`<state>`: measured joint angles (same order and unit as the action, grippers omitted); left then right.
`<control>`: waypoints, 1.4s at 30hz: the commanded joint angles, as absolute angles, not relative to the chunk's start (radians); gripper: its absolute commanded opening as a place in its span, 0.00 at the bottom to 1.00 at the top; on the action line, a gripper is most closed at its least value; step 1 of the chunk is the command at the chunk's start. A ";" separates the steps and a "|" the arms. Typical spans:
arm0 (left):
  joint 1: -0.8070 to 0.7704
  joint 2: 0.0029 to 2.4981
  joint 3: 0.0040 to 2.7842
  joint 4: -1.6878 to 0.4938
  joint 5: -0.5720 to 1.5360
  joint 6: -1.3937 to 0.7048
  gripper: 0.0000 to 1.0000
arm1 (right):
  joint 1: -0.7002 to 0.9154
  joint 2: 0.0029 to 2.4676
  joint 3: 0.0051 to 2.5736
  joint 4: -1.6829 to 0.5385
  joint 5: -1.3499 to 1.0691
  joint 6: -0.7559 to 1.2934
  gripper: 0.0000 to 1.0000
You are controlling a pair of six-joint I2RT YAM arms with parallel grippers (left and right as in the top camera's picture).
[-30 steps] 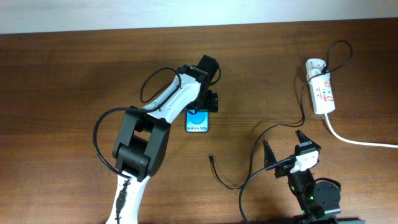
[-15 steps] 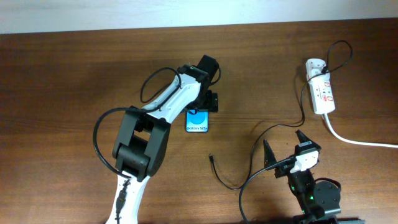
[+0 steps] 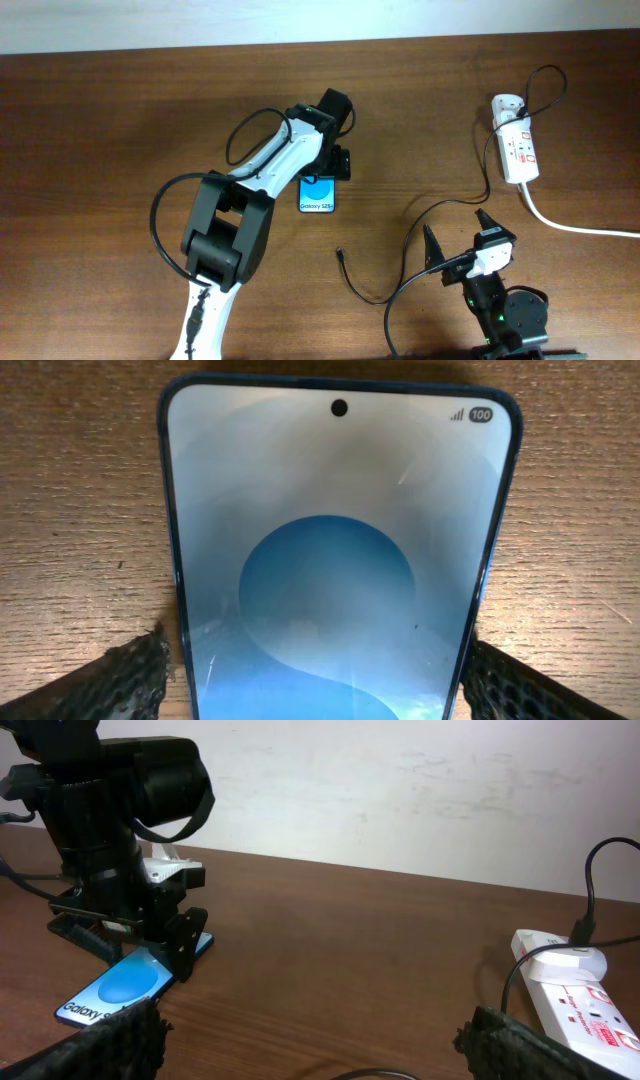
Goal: Plug charger to phone and switch on socket
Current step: 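Close the left gripper on the phone's top end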
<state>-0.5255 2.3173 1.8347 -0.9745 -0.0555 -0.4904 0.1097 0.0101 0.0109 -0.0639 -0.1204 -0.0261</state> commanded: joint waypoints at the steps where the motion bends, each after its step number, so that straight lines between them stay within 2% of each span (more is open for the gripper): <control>1: -0.530 2.357 1.833 -0.973 -0.060 -0.481 0.96 | 0.102 0.004 0.006 -0.070 -0.118 -0.019 0.98; 7: -0.530 2.357 1.833 -0.973 -0.060 -0.481 0.88 | 0.102 0.004 0.006 -0.070 -0.118 -0.019 0.98; 24: -0.529 2.356 1.835 -0.982 -0.060 -0.481 0.83 | 0.102 0.004 0.006 -0.070 -0.118 -0.019 0.98; 25: -0.529 2.354 1.835 -0.982 -0.060 -0.481 0.79 | 0.102 0.004 0.006 -0.070 -0.118 -0.019 0.98; 42: -0.506 2.256 1.847 -0.998 -0.060 -0.477 0.80 | 0.102 0.004 0.006 -0.070 -0.118 -0.019 0.98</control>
<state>-0.5163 2.3150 1.8374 -0.9878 -0.0528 -0.4873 0.1097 0.0101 0.0109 -0.0639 -0.1204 -0.0257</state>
